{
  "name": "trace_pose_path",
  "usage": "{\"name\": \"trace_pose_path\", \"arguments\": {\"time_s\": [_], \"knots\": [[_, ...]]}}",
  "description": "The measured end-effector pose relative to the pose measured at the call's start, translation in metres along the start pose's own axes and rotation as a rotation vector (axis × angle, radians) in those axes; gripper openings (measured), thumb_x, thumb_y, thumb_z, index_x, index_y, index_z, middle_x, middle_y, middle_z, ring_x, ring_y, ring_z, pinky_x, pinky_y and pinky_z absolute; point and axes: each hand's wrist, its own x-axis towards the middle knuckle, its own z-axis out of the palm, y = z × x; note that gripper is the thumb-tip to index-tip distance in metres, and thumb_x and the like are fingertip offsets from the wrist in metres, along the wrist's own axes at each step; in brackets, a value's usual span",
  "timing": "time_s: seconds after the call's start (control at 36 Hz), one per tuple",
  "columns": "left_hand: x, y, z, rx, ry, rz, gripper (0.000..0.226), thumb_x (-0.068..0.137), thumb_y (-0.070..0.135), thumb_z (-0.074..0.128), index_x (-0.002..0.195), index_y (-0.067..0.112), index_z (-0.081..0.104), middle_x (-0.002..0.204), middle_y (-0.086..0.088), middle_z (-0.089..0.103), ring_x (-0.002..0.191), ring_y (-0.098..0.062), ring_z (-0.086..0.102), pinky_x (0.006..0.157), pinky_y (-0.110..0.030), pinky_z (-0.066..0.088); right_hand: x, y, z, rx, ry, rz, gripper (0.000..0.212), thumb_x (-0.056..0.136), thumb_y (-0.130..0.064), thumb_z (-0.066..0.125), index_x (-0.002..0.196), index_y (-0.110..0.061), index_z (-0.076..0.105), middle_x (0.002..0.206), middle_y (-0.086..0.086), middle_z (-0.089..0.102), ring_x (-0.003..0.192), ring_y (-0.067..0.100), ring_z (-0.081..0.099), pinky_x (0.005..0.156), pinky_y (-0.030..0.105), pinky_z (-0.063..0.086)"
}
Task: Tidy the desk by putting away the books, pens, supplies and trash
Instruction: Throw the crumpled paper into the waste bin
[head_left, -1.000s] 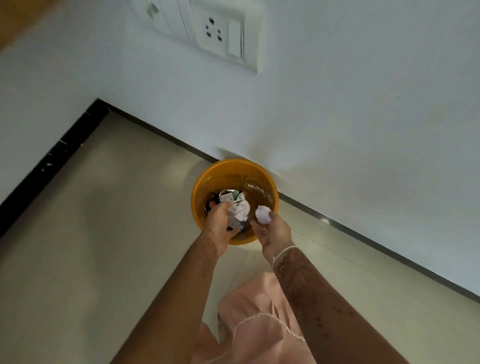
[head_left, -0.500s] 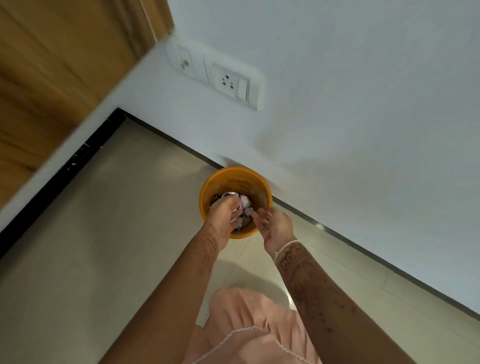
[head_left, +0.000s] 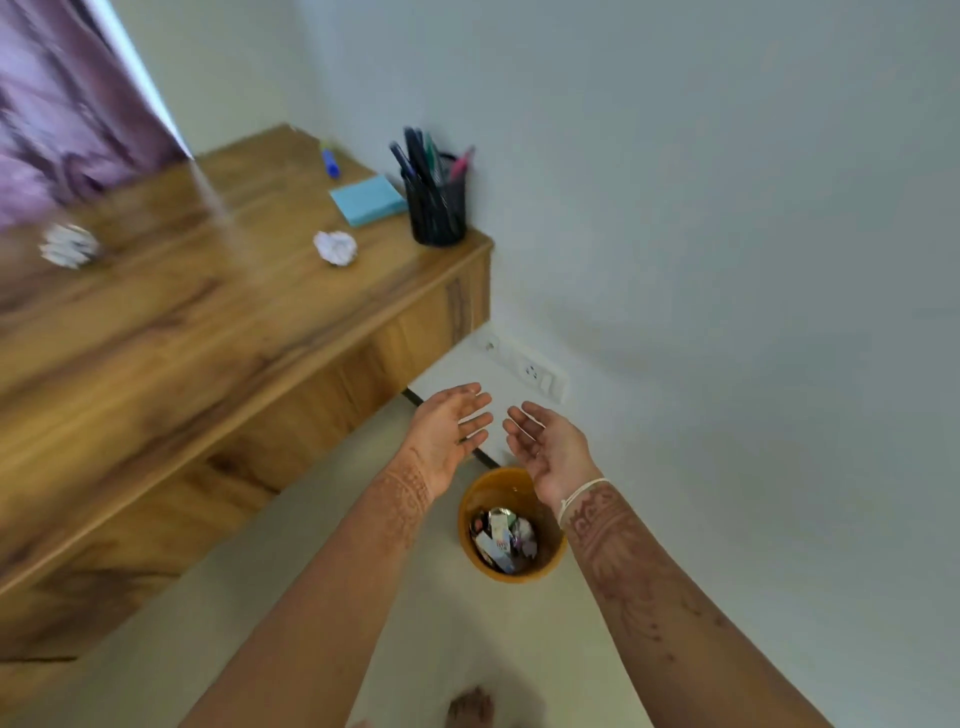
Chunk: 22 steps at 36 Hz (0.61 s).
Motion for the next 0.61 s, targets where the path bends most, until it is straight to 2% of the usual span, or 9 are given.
{"name": "trace_pose_path", "arguments": {"time_s": [0.19,0.33,0.42,0.61], "knots": [[-0.053,0.054,-0.052,-0.009,0.119,0.104,0.023,0.101,0.018,0.047,0.117,0.010,0.062,0.109,-0.006,0.071,0.095,-0.021,0.067,0.071,-0.029,0.051,-0.048,-0.002,0.065,-0.153,-0.149,-0.013,0.020,0.097,-0.014,0.050,0.111,-0.005,0.062,0.094,0.007,0.070,0.078,0.016,0.065,0.069,0.024,0.052],[-0.083,0.080,-0.102,-0.054,0.239,0.147,0.019,0.100,0.016,0.046,0.100,0.014,0.065,0.089,-0.003,0.073,0.074,-0.018,0.066,0.065,-0.029,0.050,-0.072,0.014,0.116,-0.260,-0.239,-0.014,0.016,0.099,-0.013,0.044,0.099,-0.009,0.059,0.078,0.004,0.065,0.059,0.012,0.054,0.047,0.018,0.041],[-0.100,0.094,-0.132,-0.081,0.297,0.178,0.020,0.099,0.011,0.044,0.100,0.012,0.064,0.090,-0.004,0.071,0.066,-0.016,0.064,0.056,-0.024,0.048,-0.079,0.030,0.148,-0.329,-0.289,-0.035,0.021,0.099,-0.016,0.043,0.088,-0.012,0.060,0.074,0.002,0.064,0.055,0.010,0.053,0.045,0.017,0.038],[-0.119,0.123,-0.214,-0.166,0.391,0.246,0.020,0.100,0.011,0.042,0.096,0.015,0.061,0.089,-0.003,0.068,0.064,-0.015,0.060,0.059,-0.026,0.047,-0.084,0.087,0.229,-0.416,-0.392,-0.051,0.024,0.097,-0.013,0.044,0.079,-0.013,0.060,0.050,-0.004,0.062,0.033,0.004,0.050,0.032,0.013,0.033]]}}
